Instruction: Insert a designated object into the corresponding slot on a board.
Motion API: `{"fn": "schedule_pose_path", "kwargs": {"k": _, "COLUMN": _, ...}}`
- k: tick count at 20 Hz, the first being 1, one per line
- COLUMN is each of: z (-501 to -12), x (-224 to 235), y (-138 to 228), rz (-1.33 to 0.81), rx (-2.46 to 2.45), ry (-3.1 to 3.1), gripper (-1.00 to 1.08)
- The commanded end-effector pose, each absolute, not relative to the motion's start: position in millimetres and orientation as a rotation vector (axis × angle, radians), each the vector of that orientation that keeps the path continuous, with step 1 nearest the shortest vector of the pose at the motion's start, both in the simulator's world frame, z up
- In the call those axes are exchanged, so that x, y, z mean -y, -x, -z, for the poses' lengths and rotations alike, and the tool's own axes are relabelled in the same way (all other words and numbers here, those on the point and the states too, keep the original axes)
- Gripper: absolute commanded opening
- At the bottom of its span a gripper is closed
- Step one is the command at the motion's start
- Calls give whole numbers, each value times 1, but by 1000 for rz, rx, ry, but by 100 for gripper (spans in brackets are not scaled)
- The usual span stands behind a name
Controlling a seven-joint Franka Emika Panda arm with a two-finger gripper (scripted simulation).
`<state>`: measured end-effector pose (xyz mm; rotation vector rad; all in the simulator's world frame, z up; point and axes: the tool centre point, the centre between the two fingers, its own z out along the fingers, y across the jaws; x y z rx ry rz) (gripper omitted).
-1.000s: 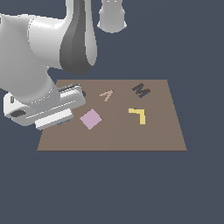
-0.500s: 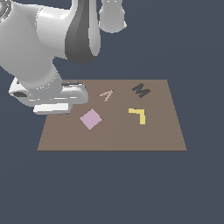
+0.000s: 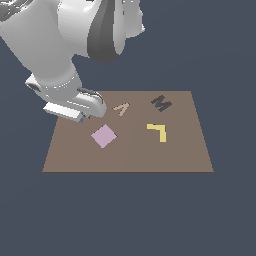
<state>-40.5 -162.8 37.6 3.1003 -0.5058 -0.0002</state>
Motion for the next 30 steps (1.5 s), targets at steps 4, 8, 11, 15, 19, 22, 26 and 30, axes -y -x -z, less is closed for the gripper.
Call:
{"fn": "schedule_pose_path", "kwargs": {"k": 4, "z": -39, "x": 151, "y": 52, "rz": 0, "rx": 754, "ry": -3050, "gripper": -100}}
{"fn": "schedule_pose_path", "kwargs": {"k": 8, "z": -39, "x": 144, "y": 57, "rz": 0, "rx": 883, "ry": -3015, "gripper": -100}}
{"fn": "schedule_pose_path", "kwargs": {"k": 11, "z": -40, "x": 139, "y": 60, "rz": 0, "rx": 956, "ry": -2993, "gripper": -100}}
{"fn": "schedule_pose_path", "kwargs": {"k": 15, "z": -40, "x": 135, "y": 62, "rz": 0, "rx": 1025, "ry": -2970, "gripper": -100}}
{"fn": "schedule_pose_path", "kwargs": {"k": 19, "z": -40, "x": 133, "y": 63, "rz": 0, "rx": 1062, "ry": -2957, "gripper": -100}}
{"fn": "schedule_pose_path", "kwargs": {"k": 22, "z": -40, "x": 132, "y": 63, "rz": 0, "rx": 1068, "ry": -2955, "gripper": -100}}
{"fn": "schedule_pose_path", "kwargs": {"k": 26, "z": -40, "x": 133, "y": 62, "rz": 1, "rx": 1055, "ry": -2959, "gripper": -100}}
{"fn": "schedule_pose_path", "kwargs": {"k": 30, "z": -38, "x": 133, "y": 62, "rz": 1, "rx": 1057, "ry": -2959, "gripper": -100}}
